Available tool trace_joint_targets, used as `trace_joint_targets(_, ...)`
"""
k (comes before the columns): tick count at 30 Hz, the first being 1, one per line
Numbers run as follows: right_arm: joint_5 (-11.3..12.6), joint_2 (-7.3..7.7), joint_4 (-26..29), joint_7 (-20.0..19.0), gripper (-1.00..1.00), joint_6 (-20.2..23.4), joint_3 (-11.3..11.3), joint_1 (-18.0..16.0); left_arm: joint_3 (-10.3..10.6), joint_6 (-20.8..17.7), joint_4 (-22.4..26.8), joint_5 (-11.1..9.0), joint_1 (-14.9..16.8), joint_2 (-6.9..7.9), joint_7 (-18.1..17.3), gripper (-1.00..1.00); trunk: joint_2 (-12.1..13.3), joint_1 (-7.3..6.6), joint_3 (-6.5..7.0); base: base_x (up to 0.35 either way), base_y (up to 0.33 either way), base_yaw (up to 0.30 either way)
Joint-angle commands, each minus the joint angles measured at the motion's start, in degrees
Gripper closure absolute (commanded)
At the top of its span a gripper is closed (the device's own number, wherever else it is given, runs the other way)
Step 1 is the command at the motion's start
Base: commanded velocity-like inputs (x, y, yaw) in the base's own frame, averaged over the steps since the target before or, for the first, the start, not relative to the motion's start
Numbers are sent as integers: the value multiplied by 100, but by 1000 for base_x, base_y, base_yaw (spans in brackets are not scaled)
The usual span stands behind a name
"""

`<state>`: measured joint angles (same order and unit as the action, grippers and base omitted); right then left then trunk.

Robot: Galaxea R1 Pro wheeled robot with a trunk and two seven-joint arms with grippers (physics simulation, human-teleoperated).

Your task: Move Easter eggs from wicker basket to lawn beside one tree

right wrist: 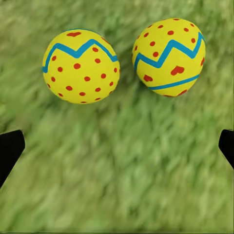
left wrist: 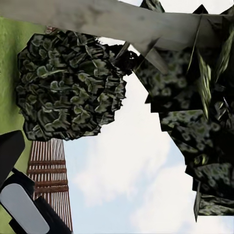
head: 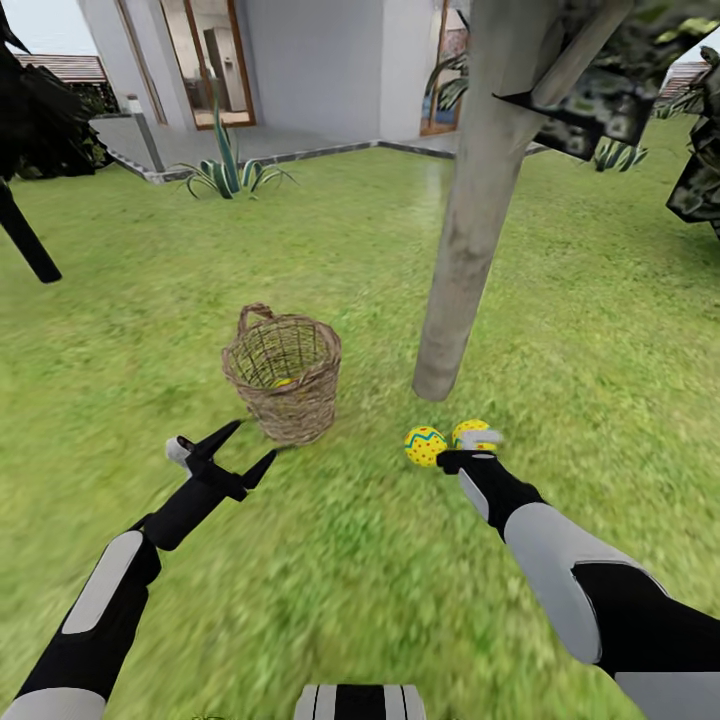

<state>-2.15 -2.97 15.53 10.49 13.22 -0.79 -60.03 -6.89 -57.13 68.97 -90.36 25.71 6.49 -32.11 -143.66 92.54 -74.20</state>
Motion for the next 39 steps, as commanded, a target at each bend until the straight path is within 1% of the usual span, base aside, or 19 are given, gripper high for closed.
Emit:
trace_joint_targets(1, 5, -2, 12, 15, -100, 40, -8, 0, -3, -25, 0, 15, 4, 2, -26, -100, -2, -2, -10, -38, 27, 207)
trace_joint_targets(10, 48, -6, 12, 15, -100, 51, -9, 0, -6, 9, -25, 10, 4, 3, -41, -100, -2, -2, -68, -2, 17, 212)
trace_joint_targets(18, 48, -2, 12, 15, -100, 49, -9, 0, -2, 9, -32, 1, 3, -7, -41, -100, -2, -2, -113, 140, 260, 194)
trace_joint_targets(24, 50, 0, 12, 14, -100, 49, -17, 0, -4, 9, -33, 1, 4, -8, -41, -100, -2, -2, -106, 209, 284, -32)
trace_joint_targets(28, 56, 0, 12, 8, -100, 49, -31, 0, -6, 9, -33, 1, 4, -8, -41, -100, -2, -2, -92, 214, 285, -179)
trace_joint_targets(33, 50, 2, 12, 13, -100, 49, -207, 0, 1, 9, -34, 1, 4, -15, -41, -100, -2, -2, -67, 215, 285, -261)
trace_joint_targets(36, 49, 24, 15, -6, -100, 52, -238, 0, 1, 9, -35, 1, 4, -16, -41, -100, -2, -2, -55, 217, 280, -229)
trace_joint_targets(37, 52, 33, 19, -47, -100, 56, -251, 0, 2, 12, -37, 4, 4, -16, -41, -100, -2, -2, -53, 222, 261, -110)
trace_joint_targets(38, 59, 45, 23, -169, -100, 80, -280, 0, 0, 14, -39, 6, 4, -16, -41, -100, -2, -2, -52, 201, 225, -70)
trace_joint_targets(39, 135, 62, 52, -579, -100, 218, -397, -3, -2, 15, -40, 8, 4, -16, -41, -100, -2, -2, -51, 110, 121, -36)
